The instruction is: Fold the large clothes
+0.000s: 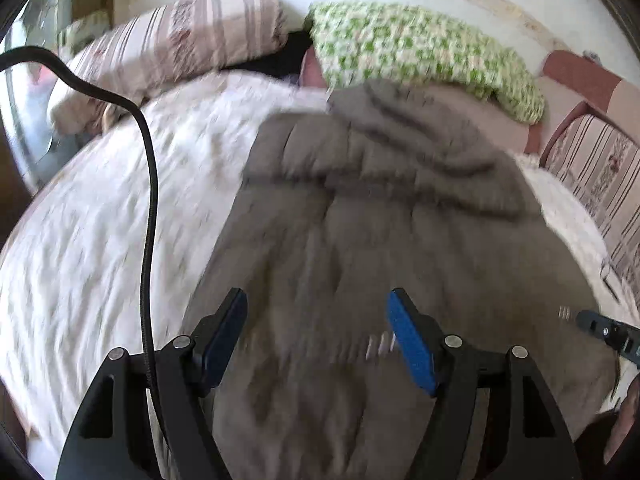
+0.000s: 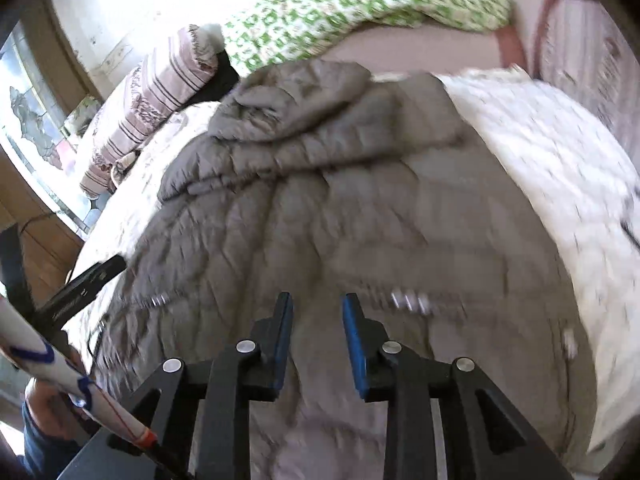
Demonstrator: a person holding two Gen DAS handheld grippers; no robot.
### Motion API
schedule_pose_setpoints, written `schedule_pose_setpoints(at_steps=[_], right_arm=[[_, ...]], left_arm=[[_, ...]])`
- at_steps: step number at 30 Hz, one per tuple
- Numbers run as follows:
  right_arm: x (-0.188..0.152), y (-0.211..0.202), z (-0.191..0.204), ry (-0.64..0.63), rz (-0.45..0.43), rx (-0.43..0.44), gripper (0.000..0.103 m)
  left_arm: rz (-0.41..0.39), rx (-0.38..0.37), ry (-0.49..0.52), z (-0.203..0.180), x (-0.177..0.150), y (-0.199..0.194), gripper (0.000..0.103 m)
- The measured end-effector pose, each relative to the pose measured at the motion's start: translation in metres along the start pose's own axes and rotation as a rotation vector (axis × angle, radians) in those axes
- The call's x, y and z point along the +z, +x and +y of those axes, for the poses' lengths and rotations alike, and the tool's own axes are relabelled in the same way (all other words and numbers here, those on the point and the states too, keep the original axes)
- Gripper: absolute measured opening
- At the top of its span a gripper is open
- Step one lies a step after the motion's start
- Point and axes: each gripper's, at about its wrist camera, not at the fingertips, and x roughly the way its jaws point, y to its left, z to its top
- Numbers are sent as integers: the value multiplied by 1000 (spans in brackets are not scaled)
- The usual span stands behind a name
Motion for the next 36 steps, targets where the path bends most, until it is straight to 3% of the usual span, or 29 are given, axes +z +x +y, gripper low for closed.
schedule_pose_setpoints(at_steps=[3, 6, 11, 22, 36], right_arm=[[-26, 10, -6, 11, 50, -22, 28], [-35, 19, -8, 11, 67, -34, 29], [-40, 14, -4, -11, 33, -47, 31], [-65, 15, 15, -91, -28, -154, 46], [-72, 14, 17, -112, -69, -165, 51]], left_arm=[[59, 26, -45, 14, -28, -1, 72], [105, 51, -22, 14, -43, 7, 72], [59, 118, 44, 0, -51, 0, 72], [33, 192, 59, -18, -79, 1, 93], [-3, 177, 86, -16, -82, 5, 98]])
